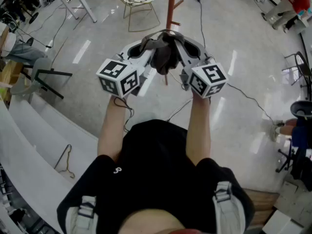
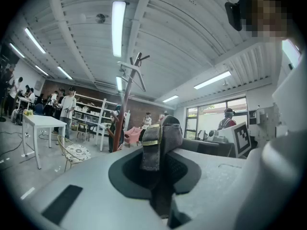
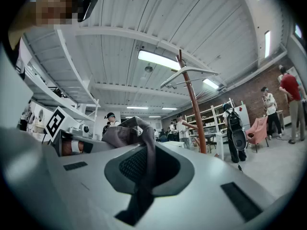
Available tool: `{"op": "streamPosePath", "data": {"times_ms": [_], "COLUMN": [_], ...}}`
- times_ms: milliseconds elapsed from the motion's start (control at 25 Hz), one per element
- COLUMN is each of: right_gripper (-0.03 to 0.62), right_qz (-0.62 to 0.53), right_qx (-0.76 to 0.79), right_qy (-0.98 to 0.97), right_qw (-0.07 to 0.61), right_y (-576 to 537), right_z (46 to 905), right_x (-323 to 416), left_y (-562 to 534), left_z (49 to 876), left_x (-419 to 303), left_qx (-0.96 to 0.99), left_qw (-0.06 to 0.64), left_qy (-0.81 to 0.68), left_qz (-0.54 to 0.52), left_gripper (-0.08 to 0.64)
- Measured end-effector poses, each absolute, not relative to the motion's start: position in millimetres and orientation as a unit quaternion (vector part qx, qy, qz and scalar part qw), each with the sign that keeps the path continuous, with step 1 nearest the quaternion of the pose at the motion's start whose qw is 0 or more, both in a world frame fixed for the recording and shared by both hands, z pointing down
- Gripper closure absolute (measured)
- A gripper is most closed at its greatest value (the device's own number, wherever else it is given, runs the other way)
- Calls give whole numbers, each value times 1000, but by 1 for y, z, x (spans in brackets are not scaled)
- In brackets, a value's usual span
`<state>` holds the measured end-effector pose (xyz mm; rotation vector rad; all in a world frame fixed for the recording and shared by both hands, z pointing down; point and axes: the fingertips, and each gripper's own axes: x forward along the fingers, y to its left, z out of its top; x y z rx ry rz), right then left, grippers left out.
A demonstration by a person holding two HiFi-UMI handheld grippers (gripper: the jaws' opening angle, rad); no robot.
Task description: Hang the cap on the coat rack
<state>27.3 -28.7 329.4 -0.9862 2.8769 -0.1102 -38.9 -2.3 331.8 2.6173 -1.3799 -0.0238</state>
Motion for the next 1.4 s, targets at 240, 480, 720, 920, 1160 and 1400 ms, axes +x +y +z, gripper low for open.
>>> {"op": "streamPosePath", "data": {"times_ms": [240, 480, 720, 920, 1160, 1400], "right_gripper": [583, 583, 583, 583, 583, 583], "right_qz": [-35, -36, -37, -28, 3, 49], "right_qx": [-325, -324, -331, -357, -386, -407], "right_qy": [944, 945, 942, 933, 923, 912], "right_qw": [44, 33, 35, 11, -7, -27], "right_y": [-40, -80, -124, -174, -241, -287], "right_z": [344, 349, 351, 351, 320, 293], "right_x": [29, -3, -17, -30, -45, -53], "left_y": [-13, -55, -101, -155, -229, -282], "left_z": [344, 351, 352, 351, 327, 304], "left_x": [-40, -73, -89, -103, -102, -102], "left_qx": [877, 881, 892, 895, 914, 935], "left_qw": [101, 107, 91, 86, 63, 29], "left_qy": [-471, -461, -443, -438, -399, -351], "left_qz": [-5, -8, 3, 13, 23, 28], "left_gripper": [531, 531, 529, 529, 528, 528]}}
